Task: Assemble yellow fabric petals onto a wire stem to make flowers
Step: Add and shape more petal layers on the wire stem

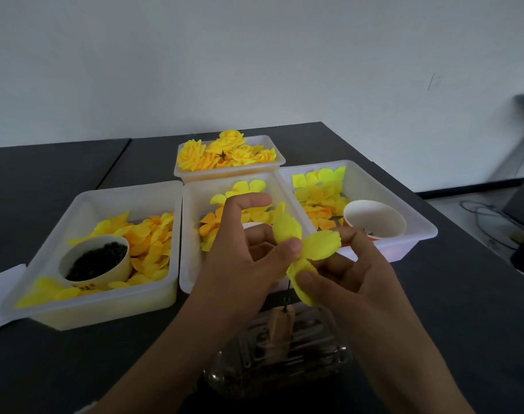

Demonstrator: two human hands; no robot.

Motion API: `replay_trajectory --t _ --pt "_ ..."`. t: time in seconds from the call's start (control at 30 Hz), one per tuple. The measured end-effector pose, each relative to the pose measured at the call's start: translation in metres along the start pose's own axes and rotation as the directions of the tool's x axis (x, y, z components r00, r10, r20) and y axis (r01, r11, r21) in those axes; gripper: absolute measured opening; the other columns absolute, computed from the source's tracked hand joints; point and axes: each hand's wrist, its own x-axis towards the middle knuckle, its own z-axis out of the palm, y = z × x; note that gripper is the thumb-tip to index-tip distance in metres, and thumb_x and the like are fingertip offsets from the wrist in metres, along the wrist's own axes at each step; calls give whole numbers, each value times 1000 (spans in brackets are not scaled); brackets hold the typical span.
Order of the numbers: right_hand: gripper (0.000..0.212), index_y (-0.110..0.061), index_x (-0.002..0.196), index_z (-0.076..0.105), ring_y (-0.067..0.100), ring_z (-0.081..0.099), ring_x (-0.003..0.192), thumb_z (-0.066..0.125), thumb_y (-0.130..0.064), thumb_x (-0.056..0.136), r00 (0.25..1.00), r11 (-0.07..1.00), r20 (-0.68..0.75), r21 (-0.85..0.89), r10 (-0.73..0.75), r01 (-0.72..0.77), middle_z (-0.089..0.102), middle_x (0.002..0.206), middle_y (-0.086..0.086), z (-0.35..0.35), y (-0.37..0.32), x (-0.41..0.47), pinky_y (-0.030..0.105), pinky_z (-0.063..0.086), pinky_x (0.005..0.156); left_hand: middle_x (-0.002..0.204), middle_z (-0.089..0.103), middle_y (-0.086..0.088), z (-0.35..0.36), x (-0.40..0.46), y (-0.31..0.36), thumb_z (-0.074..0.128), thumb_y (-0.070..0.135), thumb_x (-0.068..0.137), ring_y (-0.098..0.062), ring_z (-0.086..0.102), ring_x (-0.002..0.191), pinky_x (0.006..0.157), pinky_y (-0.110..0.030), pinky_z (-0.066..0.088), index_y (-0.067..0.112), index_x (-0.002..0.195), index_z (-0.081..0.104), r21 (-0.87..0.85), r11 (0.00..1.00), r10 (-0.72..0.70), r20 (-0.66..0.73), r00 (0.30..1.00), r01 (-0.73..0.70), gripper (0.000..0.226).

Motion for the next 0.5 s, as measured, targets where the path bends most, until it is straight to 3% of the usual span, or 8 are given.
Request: replay_trajectory --t 0.17,0.23,0.33,0.43,0.5 --pt "51 -12 113 44 22 71 81 68 -12 68 999 999 2 40 -34 34 74 88 15 3 0 -5 22 55 66 87 74 -3 5 -3 1 67 4 84 -25 71 80 62 -31 60 26 122 42 -47 997 53 -72 996 -56 51" --pt "50 -13 111 42 22 68 75 66 -9 68 998 996 -5 64 -59 59 72 83 14 4 0 -6 22 54 64 85 74 -1 7 -6 3 68 3 82 -18 71 75 60 -25 58 25 121 42 -67 994 79 -98 992 -85 51" --pt "44 -19 102 38 17 59 67 61 8 76 985 982 -36 82 -168 170 63 76 8 8 0 -7 20 49 57 89 75 5 6 -5 4 69 20 73 -11 72 78 62 -22 56 26 120 44 -164 986 17 -132 991 -38 54" --pt "52 -22 97 36 17 58 72 46 27 83 934 941 -119 -84 -337 328 57 74 6 4 3 -9 24 51 69 91 75 6 0 -1 2 68 36 59 -14 73 84 70 -31 61 29 117 46 -262 964 -73 -160 984 29 62" --pt "49 -19 98 37 16 59 72 39 28 84 925 935 -154 -129 -348 331 58 73 5 0 4 -5 22 50 70 89 75 4 -2 0 2 68 34 58 -15 73 81 67 -31 61 28 116 46 -267 963 -79 -142 987 39 62"
